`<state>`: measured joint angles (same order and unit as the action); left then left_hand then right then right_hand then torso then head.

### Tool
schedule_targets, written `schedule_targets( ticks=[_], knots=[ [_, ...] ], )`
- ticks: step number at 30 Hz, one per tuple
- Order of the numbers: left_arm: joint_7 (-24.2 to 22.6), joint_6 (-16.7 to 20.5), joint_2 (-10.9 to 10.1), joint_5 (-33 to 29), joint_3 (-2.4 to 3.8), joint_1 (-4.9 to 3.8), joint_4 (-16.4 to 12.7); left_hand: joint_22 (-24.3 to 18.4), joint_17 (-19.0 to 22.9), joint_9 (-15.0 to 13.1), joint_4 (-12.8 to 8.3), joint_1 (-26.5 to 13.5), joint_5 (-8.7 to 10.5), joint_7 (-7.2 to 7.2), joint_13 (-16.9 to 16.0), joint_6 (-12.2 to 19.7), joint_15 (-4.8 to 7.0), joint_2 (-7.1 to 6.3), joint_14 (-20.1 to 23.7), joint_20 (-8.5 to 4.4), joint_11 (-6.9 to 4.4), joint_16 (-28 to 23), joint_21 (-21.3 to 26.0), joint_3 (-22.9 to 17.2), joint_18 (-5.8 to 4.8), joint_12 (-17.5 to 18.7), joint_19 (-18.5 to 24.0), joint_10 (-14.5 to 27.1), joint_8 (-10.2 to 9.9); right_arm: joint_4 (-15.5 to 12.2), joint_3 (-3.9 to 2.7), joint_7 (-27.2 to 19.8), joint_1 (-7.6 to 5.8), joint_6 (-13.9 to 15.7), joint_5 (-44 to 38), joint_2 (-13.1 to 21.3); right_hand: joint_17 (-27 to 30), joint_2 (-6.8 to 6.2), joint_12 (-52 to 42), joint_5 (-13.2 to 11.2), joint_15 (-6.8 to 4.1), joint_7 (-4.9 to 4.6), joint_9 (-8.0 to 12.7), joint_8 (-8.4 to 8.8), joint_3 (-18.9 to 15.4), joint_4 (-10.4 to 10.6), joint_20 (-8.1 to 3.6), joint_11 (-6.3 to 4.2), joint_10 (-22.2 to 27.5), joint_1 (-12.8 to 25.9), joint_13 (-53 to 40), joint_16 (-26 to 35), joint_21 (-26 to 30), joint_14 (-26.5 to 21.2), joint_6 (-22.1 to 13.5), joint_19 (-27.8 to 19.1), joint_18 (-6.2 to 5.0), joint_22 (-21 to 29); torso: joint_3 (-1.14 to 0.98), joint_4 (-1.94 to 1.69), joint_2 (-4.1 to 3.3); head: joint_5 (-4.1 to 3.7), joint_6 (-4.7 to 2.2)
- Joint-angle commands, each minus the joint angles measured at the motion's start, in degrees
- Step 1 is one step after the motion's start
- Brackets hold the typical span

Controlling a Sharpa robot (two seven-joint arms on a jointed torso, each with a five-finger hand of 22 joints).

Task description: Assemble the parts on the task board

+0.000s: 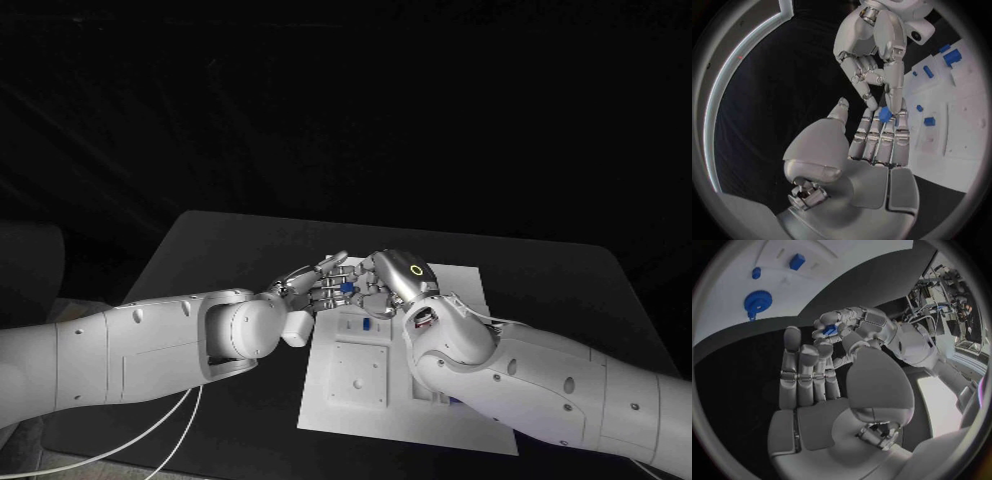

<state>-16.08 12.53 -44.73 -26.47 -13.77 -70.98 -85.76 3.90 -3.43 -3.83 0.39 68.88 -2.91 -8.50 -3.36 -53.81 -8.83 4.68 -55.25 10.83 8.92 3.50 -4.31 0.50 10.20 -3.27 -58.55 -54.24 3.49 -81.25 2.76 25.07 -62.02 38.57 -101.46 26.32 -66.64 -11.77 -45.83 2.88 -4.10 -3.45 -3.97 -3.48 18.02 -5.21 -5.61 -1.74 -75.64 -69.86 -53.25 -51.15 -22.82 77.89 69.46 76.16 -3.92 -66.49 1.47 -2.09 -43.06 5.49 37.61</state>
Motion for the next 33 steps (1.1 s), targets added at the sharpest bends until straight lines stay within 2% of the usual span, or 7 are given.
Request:
schedule_targets(
  ticks=[1,8,20,26,33],
  knots=[
    [0.13,-1.58,0.15,-0.11,0.04,-0.04,-0.25,-0.07,0.05,-0.05,-0.22,-0.03,0.21,-0.38,0.01,0.11,-0.18,0.00,0.56,-0.30,0.36,-0.12,0.15,-0.26,-1.13,-0.17,-0.07,0.11,0.17,0.08,0.01,-1.32,0.02,-1.95,0.09,-0.13,-0.19,0.21,-0.56,0.02,-0.33,0.28,-0.02,-0.15,0.61,-0.13,0.15,0.02,-0.06,-0.95,-0.17,-0.67,0.37,-0.23,0.84,0.21,-0.38,-0.23,0.02,0.04,0.02,-0.01,0.09],
    [0.27,-1.74,0.15,-0.10,0.04,-0.05,-0.40,-0.10,0.05,-0.06,-0.37,0.23,0.21,-0.47,0.01,0.21,-0.27,0.01,0.44,-0.39,0.50,-0.12,0.24,-0.36,-1.35,-0.17,0.17,0.27,0.18,0.36,0.03,-1.63,0.02,-3.30,0.11,-0.21,-0.61,0.96,-1.20,-0.04,-0.52,0.72,-0.04,-0.22,1.75,-0.52,-0.09,-0.22,-0.55,-1.97,-0.53,-1.40,0.31,-0.01,2.38,0.35,-0.11,-0.63,0.02,0.01,0.06,-0.04,0.26],
    [0.46,-2.02,-0.09,-0.04,0.04,-0.05,-0.51,-0.07,0.01,-0.07,-0.61,0.50,0.20,-0.63,0.01,0.33,-0.25,0.11,-0.48,-0.57,0.66,-0.08,0.13,-0.51,-1.57,-0.17,0.24,0.45,0.18,0.59,0.15,-1.58,0.02,-5.27,-0.04,0.27,-0.72,0.76,-1.34,-0.04,-0.60,0.74,0.05,-0.13,2.50,-1.05,-0.25,-0.26,-0.65,-1.84,-0.56,-1.66,0.47,0.02,2.67,0.38,0.11,-1.60,-0.01,0.04,0.02,0.03,0.48],
    [0.54,-2.11,-0.21,0.08,0.04,-0.05,-0.47,-0.07,0.01,-0.07,-0.68,0.51,0.20,-0.66,0.03,0.31,-0.38,0.04,-0.73,-0.70,0.76,-0.07,0.10,-0.49,-1.67,-0.16,0.17,0.74,0.19,0.45,0.26,-2.13,0.02,-5.84,0.04,0.37,-0.42,0.31,-0.93,0.08,-0.49,0.60,0.04,-0.14,1.30,-1.09,-0.14,-0.09,-0.27,-1.40,-0.21,-1.21,0.89,-0.30,2.08,0.29,0.07,-1.77,-0.03,0.00,-0.02,0.05,0.53],
    [0.41,-2.08,-0.26,0.49,0.04,-0.05,-0.32,-0.08,0.01,-0.07,-0.63,0.41,0.20,-0.64,0.04,0.32,-0.18,0.04,-0.69,-0.76,0.66,-0.09,0.13,-0.51,-1.88,-0.15,0.22,1.14,0.18,0.11,0.33,-2.48,0.03,-5.55,0.13,0.54,-0.21,0.40,-1.08,0.20,-0.40,0.49,-0.01,-0.16,-0.16,-0.78,0.03,-0.02,-0.16,-1.26,-0.13,-1.18,1.38,-0.36,1.67,0.46,-0.13,-1.94,0.00,0.04,0.01,-0.03,0.63]
  ],
)
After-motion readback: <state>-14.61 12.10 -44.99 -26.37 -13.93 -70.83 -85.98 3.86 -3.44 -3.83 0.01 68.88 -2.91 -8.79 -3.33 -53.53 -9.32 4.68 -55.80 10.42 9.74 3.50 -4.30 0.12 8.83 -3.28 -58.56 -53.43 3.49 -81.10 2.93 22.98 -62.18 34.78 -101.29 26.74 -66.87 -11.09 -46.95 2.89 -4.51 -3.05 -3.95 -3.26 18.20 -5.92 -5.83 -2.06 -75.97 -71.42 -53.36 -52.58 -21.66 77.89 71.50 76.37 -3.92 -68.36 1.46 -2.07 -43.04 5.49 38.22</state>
